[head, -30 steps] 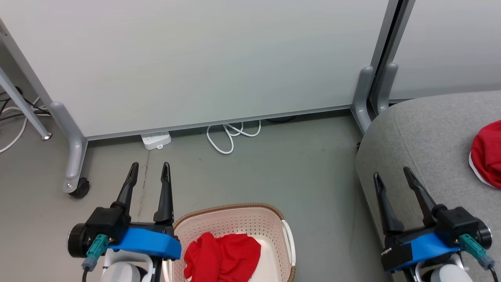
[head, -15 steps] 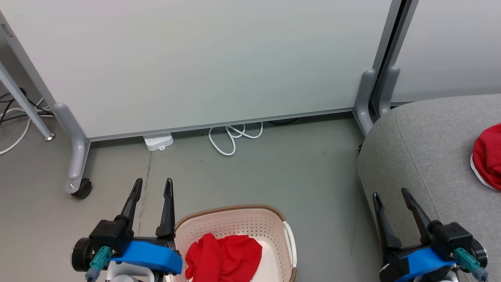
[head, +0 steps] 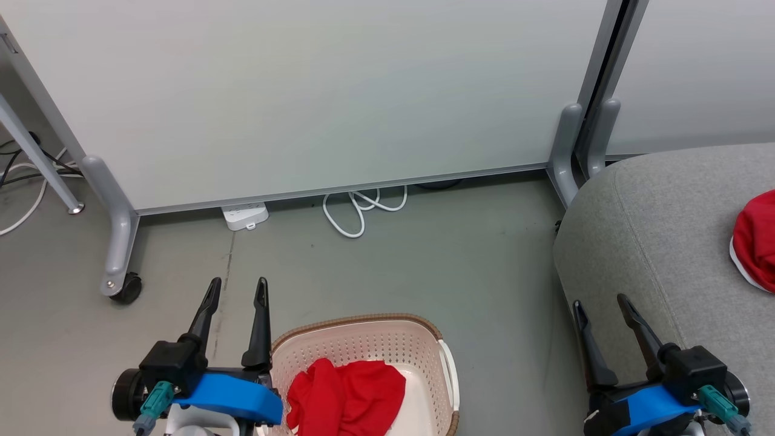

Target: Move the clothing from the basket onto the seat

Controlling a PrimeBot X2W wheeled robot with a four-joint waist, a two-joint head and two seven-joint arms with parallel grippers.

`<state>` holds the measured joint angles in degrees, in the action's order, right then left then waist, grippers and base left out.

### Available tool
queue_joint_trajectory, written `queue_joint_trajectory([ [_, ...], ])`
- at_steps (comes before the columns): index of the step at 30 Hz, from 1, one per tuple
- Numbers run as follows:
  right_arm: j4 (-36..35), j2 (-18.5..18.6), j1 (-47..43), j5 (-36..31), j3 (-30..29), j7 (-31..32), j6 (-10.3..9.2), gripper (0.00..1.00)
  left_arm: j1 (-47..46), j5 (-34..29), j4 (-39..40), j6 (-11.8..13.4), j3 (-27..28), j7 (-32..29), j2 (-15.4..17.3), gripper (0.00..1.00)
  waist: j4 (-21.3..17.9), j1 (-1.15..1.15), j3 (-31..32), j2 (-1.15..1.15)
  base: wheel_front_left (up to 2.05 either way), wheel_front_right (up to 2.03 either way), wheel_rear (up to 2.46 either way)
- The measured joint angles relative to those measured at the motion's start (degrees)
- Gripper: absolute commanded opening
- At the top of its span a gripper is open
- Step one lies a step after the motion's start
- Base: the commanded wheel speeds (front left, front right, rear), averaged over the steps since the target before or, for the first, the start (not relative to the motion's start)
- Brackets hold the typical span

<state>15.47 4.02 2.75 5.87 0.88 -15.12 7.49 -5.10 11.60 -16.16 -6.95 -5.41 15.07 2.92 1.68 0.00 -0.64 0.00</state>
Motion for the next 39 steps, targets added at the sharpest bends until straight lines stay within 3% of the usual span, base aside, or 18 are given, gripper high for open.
queue_joint_trajectory([
  [6,-0.1,0.0,0.3,0.0,0.5,0.0,0.00,1.00,-1.5,0.1,-0.8,-0.1,-2.0,0.0,0.0,1.00,-0.4,0.00,-0.7,0.00,0.00,0.00,0.00],
  [12,-1.4,0.0,2.8,0.0,1.4,0.0,0.00,1.00,-6.6,-2.5,-4.8,-0.2,-7.7,0.0,0.2,1.00,-1.5,0.00,-3.4,0.00,0.00,0.00,0.00],
  [27,-5.1,0.7,14.1,0.0,2.8,0.0,0.00,1.00,-23.8,-0.5,-20.9,-0.5,-26.7,0.0,8.2,1.00,-6.2,0.01,-17.6,0.00,0.00,0.00,0.00],
  [39,-8.0,0.6,22.7,-0.1,4.3,0.0,0.00,1.00,-35.5,2.2,-35.2,-0.5,-41.1,0.0,11.7,1.00,-10.1,0.02,-31.0,0.00,0.00,0.00,0.00],
])
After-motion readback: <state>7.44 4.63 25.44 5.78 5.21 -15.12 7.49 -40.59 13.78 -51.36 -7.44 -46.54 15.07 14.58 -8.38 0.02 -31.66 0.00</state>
